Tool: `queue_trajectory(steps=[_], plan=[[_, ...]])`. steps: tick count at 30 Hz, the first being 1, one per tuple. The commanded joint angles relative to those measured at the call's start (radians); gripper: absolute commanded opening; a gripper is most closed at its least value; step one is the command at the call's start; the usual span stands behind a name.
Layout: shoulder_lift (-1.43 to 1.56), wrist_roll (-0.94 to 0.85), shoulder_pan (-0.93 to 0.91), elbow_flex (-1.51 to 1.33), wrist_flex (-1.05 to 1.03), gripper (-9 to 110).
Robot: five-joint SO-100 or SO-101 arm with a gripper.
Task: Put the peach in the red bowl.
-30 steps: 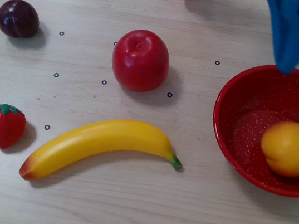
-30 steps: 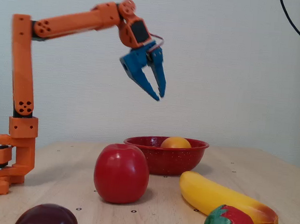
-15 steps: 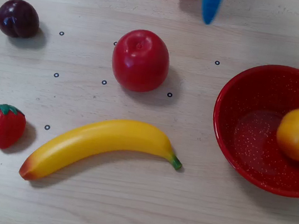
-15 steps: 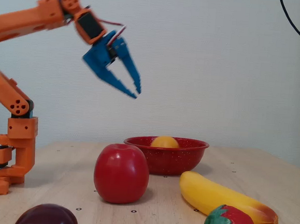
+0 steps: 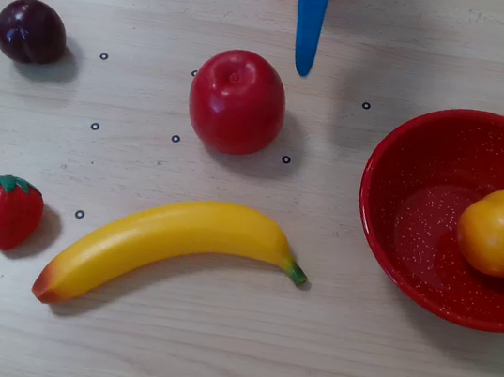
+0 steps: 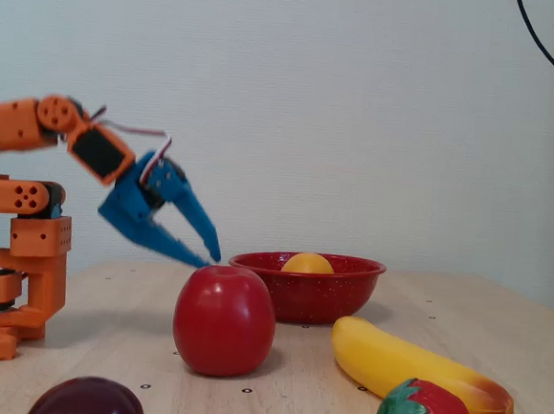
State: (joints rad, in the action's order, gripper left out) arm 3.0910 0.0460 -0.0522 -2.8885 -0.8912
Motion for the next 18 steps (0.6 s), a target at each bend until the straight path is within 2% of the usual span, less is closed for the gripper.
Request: queue_trajectory(steps=[1,7,13,18], plan=[[0.057,0.009,0.035,-0.037,0.083,0],[0.138,0.023,0.046,-0.23,0.259,0],[0.14,-0.052,0.034,-0.23,0.196,0],[0.14,-0.044,0.037,-0.23,0.038,0]])
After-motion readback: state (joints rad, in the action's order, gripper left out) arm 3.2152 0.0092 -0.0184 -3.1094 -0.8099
